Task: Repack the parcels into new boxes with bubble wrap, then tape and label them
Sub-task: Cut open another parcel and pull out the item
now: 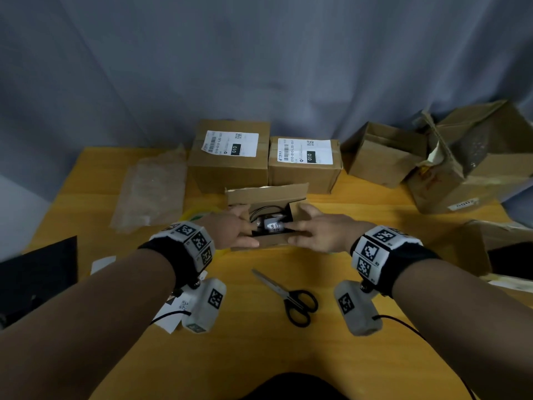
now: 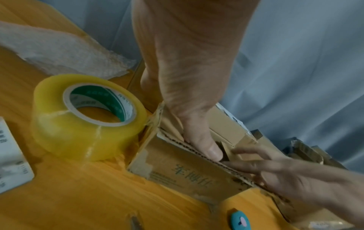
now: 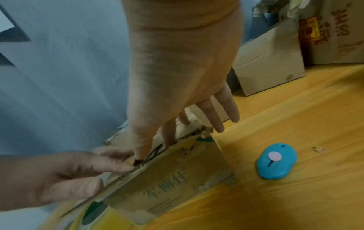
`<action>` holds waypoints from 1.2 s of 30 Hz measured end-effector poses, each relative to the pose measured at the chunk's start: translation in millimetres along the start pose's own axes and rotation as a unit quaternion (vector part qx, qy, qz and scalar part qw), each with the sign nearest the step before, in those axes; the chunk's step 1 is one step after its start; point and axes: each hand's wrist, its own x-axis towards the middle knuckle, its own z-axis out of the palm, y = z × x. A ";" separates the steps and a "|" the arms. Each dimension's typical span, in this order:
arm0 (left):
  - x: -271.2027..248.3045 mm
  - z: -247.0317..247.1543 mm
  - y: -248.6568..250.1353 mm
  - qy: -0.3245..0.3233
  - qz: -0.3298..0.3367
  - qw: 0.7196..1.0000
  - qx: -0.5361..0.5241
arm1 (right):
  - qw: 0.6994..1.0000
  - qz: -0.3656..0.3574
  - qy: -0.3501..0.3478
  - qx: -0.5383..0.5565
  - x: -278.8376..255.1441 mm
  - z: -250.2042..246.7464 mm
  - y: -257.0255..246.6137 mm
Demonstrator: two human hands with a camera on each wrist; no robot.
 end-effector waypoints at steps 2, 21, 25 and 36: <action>0.6 0.3 3.0 0.015 -0.002 0.999 0.030 | 1.000 0.009 0.009 -0.013 0.0 -3.8 -6.8; -5.2 12.8 -8.1 0.147 -0.071 0.982 0.093 | 0.987 -0.014 0.161 -0.021 40.3 -17.5 -64.0; -7.1 12.5 -6.1 0.136 -0.084 0.986 0.051 | 0.992 0.018 0.126 -0.021 56.3 -17.3 -65.7; -7.6 9.5 -6.9 0.130 -0.080 0.988 0.019 | 0.996 0.045 0.033 -0.068 75.8 -15.3 -52.6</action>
